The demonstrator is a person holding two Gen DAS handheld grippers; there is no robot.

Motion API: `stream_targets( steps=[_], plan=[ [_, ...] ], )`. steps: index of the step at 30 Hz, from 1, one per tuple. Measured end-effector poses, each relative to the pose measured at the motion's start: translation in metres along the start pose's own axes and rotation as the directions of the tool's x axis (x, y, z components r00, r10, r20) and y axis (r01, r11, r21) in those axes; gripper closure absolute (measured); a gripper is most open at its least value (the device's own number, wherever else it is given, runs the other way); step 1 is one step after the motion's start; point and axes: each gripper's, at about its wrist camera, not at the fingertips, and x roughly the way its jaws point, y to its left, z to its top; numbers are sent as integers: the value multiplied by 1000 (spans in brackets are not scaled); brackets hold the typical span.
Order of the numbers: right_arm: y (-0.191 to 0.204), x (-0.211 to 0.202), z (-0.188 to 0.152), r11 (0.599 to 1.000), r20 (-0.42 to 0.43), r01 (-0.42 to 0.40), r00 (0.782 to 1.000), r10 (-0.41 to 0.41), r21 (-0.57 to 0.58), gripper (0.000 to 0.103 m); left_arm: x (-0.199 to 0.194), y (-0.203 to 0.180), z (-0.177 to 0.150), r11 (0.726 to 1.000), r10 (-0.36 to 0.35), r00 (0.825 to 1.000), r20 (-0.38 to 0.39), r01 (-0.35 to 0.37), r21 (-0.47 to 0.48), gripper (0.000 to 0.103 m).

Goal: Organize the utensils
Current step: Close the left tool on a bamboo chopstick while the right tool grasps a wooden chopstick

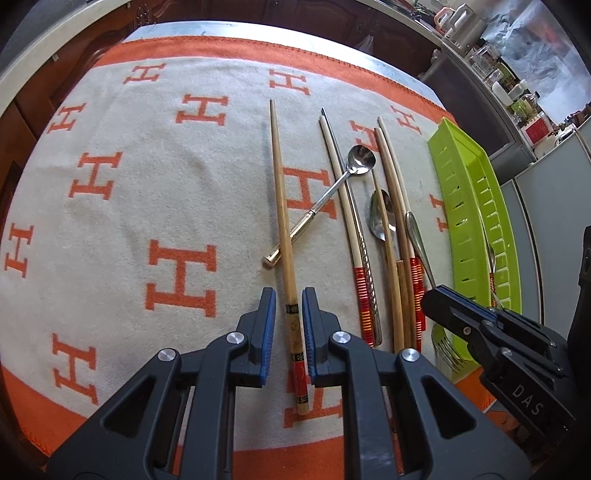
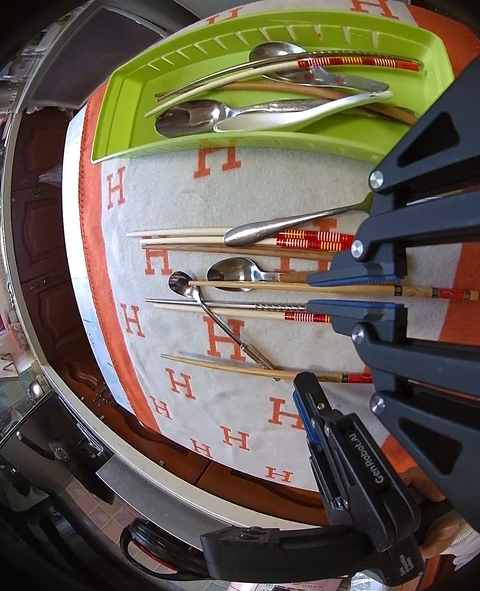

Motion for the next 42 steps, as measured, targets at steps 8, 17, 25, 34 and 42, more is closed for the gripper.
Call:
stream_targets(
  steps=[8,17,25,34,42],
  plan=[
    [-5,6,-1,1000,-1,-8,1000,8,12,96,14,-13,2,997,58,998,18,-59,50,91],
    [-6,6,-6,1000,-3,-29,1000,29,-2,84,20,-27,1,985,126,990,70,-133,109,93],
    [5,9,-13,998,-14,-37,999,37,-49,84,12,-16,-4,992,92,993,70,-97,76,98],
    [10,19,-17,998,-55,-21,998,18,-53,84,1,-7,-10,996,68,994,81,-73,57,98],
    [20,29,-20,994,-63,41,997,-48,-100,86,-3,-2,-11,997,56,995,81,-60,49,98]
  ],
)
